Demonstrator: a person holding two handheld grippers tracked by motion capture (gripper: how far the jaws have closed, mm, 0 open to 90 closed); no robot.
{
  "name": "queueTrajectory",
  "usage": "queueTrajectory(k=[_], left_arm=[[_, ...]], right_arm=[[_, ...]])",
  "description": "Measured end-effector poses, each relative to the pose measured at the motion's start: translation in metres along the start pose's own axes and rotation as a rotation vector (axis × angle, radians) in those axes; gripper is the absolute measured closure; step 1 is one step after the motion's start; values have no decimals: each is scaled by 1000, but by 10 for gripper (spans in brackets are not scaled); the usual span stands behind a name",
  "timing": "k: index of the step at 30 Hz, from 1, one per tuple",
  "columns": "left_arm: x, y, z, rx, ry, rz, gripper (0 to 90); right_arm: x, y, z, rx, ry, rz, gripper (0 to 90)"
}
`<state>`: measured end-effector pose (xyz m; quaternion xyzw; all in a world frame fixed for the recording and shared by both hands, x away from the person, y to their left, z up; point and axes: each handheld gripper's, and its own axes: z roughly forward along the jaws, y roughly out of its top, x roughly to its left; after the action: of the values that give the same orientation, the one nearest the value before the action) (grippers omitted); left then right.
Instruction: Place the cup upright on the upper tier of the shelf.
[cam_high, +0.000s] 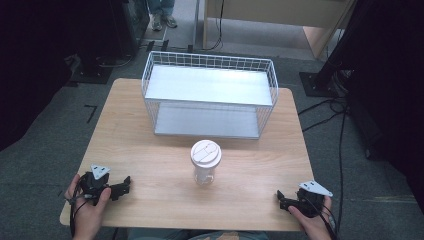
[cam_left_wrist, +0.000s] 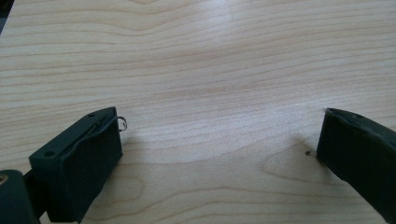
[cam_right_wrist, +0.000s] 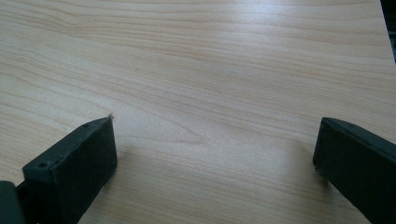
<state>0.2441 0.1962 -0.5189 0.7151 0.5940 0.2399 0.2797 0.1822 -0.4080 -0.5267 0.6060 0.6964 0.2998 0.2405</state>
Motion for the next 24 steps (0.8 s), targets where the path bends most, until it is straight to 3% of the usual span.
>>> queueTrajectory(k=[5, 8, 17, 18, 23, 24], left_arm=[[0, 0, 0, 0, 0, 0, 2], [0, 0, 0, 0, 0, 0, 2], [0, 0, 0, 0, 0, 0, 2], [0, 0, 0, 0, 0, 0, 2], [0, 0, 0, 0, 0, 0, 2], [0, 0, 0, 0, 0, 0, 2]], right_arm=[[0, 1, 0, 6, 6, -4, 0], [3, 2, -1, -1, -25, -9, 0], [34, 18, -17, -79, 50, -18, 0], [43, 22, -20, -95, 65, -38, 0], [56, 30, -24, -126, 92, -53, 0], [64, 33, -27, -142, 90, -73, 0]])
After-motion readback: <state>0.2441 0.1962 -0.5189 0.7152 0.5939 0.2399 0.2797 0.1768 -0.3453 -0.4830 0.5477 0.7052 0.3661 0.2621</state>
